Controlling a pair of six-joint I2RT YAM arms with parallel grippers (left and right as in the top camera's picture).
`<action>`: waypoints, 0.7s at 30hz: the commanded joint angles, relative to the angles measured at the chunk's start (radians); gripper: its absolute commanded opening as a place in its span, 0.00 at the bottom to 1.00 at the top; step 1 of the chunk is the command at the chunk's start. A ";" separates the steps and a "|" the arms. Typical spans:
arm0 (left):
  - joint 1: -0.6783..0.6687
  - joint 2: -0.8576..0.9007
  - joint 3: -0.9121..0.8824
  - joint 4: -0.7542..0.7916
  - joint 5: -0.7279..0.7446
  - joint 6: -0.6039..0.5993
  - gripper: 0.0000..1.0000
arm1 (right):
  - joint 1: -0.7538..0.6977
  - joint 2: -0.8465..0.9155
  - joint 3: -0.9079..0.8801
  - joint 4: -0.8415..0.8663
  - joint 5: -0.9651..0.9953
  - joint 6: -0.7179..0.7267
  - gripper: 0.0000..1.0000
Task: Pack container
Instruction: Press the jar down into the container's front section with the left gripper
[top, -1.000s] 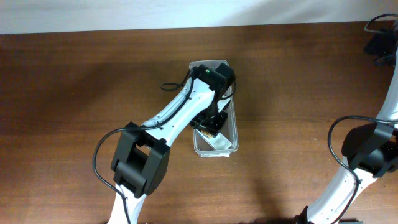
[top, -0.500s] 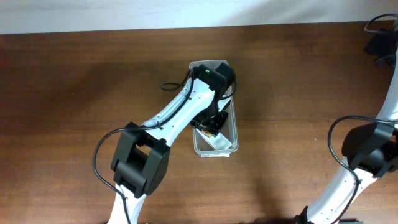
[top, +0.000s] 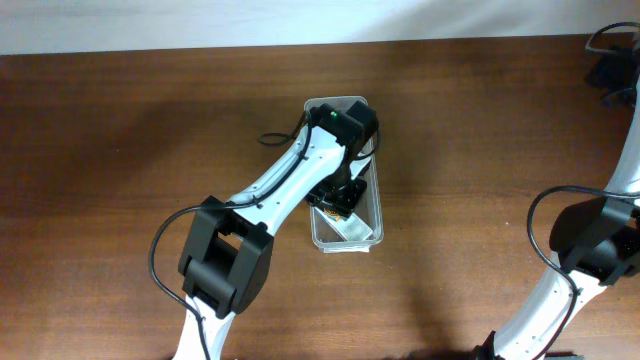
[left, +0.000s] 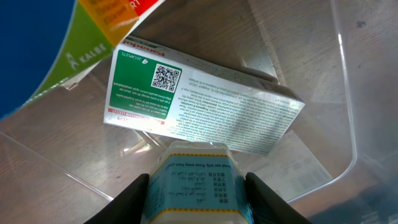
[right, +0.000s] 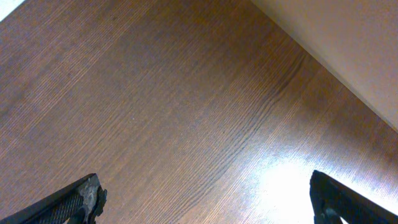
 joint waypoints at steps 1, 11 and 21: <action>-0.007 -0.005 -0.004 -0.004 -0.004 -0.009 0.45 | -0.005 0.008 -0.005 0.000 0.019 -0.003 0.98; -0.007 -0.005 -0.004 -0.003 -0.004 -0.009 0.61 | -0.005 0.007 -0.005 0.000 0.019 -0.003 0.98; -0.007 -0.005 -0.004 -0.003 -0.004 -0.010 0.56 | -0.005 0.007 -0.005 0.000 0.019 -0.003 0.98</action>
